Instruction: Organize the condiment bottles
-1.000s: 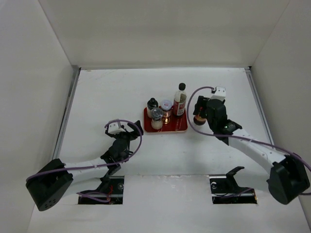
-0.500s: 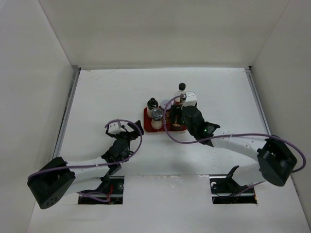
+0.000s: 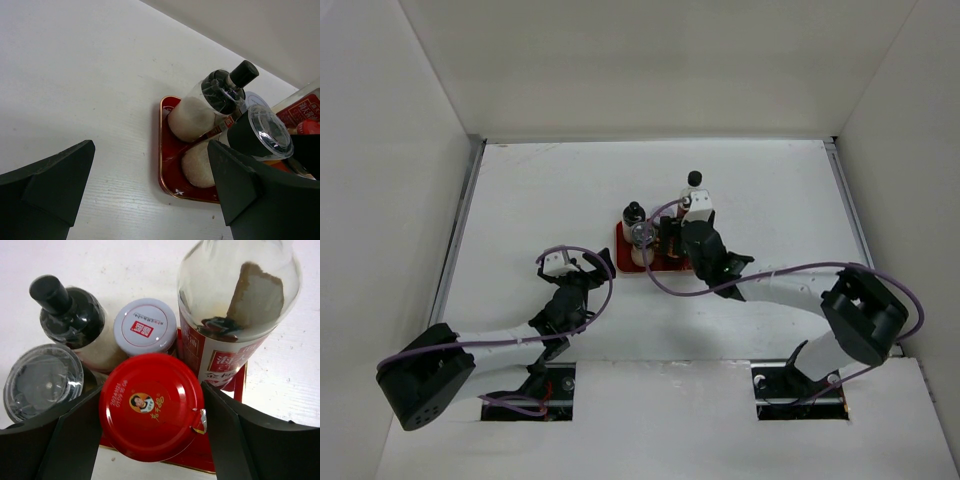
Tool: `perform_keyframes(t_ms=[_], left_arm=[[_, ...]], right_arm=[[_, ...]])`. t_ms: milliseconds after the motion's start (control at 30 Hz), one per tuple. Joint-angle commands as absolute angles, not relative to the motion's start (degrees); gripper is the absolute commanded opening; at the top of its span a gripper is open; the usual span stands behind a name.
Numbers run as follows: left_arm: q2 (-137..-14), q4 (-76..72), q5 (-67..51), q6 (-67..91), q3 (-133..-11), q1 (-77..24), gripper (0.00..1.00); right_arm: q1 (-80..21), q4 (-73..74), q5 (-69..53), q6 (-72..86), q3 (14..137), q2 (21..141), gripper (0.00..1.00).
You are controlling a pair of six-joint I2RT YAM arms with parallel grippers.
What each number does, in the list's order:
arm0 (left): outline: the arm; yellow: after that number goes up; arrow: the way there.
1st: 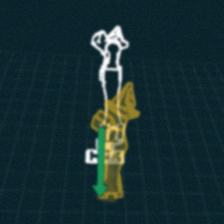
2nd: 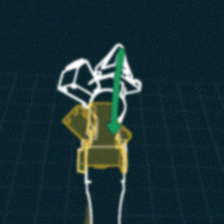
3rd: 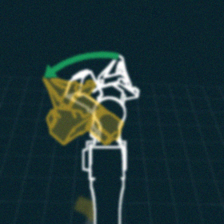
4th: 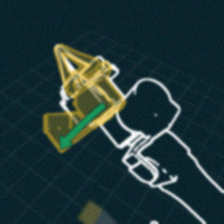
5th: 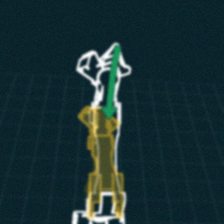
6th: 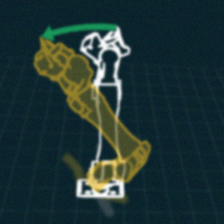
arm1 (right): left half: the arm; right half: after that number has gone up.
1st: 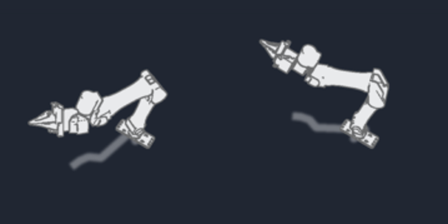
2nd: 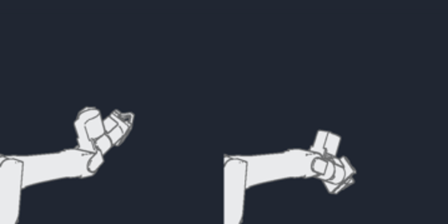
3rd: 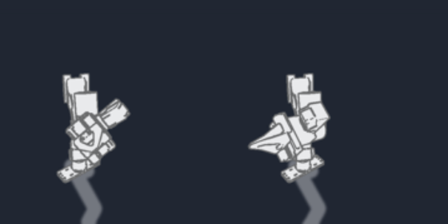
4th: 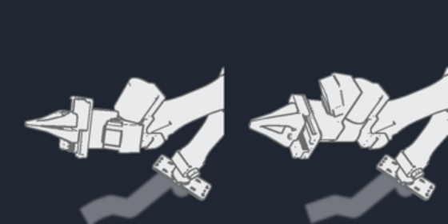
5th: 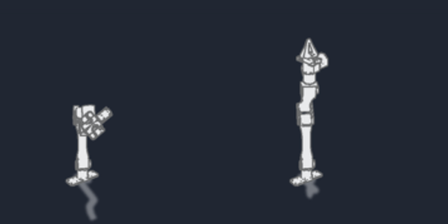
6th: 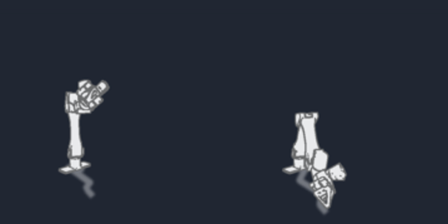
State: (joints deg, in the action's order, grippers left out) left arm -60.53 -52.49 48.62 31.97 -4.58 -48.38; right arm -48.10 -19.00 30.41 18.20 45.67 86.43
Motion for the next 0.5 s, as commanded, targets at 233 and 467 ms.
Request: perform_keyframes(t_ms=[233,467], left_arm=[[-58.71,-54.32,48.52,32.78,-5.8,-47.77,1.0],[-59.24,-48.62,50.53,32.43,-8.6,-48.21,1.0]], right_arm=[[-49.35,-28.04,32.96,17.93,44.56,79.2,1.0],[-52.34,-23.3,37.78,18.89,39.3,67.08,1.0]])
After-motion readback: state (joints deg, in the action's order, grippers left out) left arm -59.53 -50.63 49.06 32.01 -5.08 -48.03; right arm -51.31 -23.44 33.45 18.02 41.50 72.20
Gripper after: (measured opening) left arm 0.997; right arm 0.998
